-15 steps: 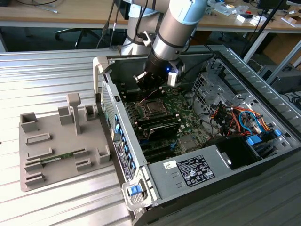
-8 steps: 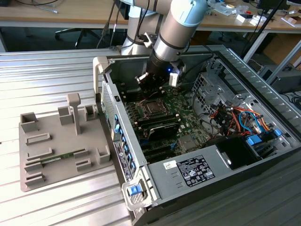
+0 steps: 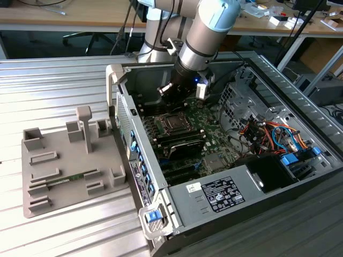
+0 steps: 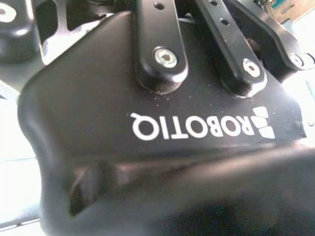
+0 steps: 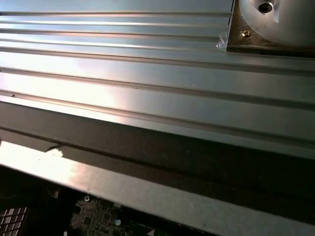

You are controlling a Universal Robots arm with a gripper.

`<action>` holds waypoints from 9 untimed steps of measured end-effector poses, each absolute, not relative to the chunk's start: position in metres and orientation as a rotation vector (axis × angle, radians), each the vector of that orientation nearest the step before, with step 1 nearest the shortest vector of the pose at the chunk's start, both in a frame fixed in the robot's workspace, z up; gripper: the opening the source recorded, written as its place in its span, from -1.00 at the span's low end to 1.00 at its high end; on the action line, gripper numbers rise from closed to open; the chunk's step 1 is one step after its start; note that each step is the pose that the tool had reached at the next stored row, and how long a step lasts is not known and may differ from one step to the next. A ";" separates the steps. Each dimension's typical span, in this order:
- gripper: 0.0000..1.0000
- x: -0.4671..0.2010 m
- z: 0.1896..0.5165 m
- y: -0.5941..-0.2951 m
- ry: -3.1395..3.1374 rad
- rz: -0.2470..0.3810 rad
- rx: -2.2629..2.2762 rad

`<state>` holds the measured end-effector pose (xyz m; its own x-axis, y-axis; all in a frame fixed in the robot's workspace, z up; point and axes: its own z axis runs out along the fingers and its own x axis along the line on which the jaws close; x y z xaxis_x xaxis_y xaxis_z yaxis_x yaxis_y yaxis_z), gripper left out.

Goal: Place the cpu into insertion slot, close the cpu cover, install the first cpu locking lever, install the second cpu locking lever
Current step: 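Install the first cpu locking lever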

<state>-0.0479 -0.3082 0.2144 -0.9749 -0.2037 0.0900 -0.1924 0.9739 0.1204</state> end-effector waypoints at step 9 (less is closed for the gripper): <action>-0.79 -0.028 0.212 -0.308 -3.015 -0.169 0.303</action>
<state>-0.0283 -0.3082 0.2119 -0.9744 -0.2038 0.0947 -0.1919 0.9739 0.1211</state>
